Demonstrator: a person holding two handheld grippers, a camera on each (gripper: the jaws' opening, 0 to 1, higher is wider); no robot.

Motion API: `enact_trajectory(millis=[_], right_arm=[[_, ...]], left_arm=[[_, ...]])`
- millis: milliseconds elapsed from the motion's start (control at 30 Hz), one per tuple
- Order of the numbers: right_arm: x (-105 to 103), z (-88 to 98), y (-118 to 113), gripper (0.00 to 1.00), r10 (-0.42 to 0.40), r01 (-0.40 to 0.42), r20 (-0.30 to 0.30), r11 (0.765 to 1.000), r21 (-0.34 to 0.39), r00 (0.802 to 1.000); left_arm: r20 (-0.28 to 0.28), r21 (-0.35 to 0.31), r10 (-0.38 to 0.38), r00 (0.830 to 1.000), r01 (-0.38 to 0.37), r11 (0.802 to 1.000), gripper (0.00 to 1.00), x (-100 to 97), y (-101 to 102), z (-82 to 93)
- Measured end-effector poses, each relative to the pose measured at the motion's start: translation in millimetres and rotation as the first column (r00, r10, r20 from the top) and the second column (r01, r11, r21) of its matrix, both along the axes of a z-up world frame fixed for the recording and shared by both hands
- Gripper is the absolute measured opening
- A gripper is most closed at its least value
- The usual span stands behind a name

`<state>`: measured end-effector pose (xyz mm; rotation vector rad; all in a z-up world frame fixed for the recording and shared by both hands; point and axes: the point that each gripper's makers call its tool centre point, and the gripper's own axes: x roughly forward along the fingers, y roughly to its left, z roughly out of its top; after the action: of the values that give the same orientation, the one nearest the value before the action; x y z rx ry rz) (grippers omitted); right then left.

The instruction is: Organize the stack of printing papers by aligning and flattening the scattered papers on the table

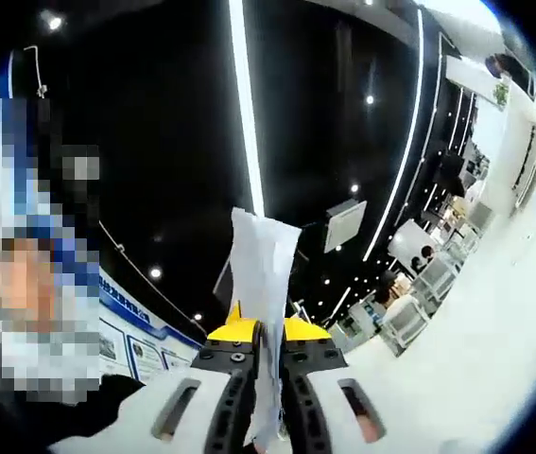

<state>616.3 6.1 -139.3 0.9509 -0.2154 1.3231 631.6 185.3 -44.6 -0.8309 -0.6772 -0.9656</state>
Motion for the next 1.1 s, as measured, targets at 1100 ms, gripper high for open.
enact_trajectory(millis=[1100], right_arm=[[24.5, -29.7, -61.5, 0.0, -0.141, 0.239, 0.219, 0.813, -0.53, 0.965]], left_arm=[[-0.022, 0.585, -0.026, 0.999, 0.034, 0.811, 0.19, -8.1, -20.2, -116.5]])
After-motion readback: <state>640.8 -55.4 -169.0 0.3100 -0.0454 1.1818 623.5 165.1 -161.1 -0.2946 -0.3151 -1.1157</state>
